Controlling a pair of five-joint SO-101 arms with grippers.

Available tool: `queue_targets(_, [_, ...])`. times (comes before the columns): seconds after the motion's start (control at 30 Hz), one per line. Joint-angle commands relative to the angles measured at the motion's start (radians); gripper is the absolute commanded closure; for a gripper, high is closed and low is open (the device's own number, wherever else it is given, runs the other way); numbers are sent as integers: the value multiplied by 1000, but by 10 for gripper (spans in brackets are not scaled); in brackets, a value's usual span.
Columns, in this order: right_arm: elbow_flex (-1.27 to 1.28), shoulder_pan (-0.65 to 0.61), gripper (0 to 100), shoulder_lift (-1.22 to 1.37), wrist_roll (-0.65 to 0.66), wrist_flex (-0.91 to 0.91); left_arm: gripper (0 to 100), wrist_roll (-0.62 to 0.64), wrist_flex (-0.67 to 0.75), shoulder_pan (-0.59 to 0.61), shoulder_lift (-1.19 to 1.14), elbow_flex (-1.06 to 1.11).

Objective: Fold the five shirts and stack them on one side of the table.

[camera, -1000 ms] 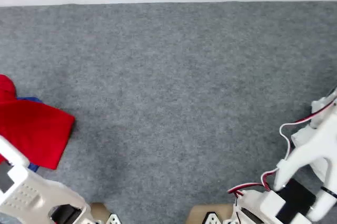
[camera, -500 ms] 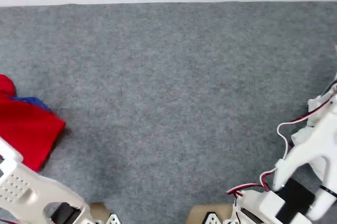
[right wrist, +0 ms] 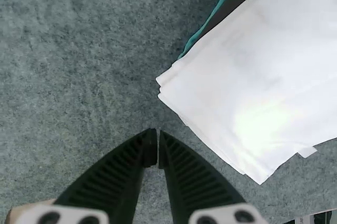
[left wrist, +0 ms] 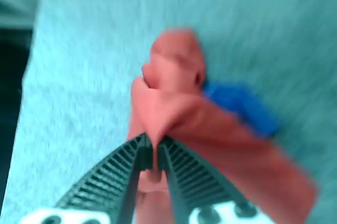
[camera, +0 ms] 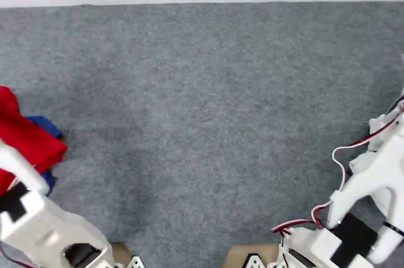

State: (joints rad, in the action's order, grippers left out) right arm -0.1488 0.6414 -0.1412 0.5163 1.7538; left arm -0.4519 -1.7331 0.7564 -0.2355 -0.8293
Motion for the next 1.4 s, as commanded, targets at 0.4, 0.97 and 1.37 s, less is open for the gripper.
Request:
queue_targets(0.4, [229, -31, 989, -214, 9, 35, 994, 252, 109, -838, 238, -50])
queue_targets(0.97, [370, -412, 989, -364, 0, 33, 992, 308, 40, -939, -115, 124])
queue_targets(1.37, [365, -648, 989, -248, -87, -21, 854, 305, 41, -786, -255, 76])
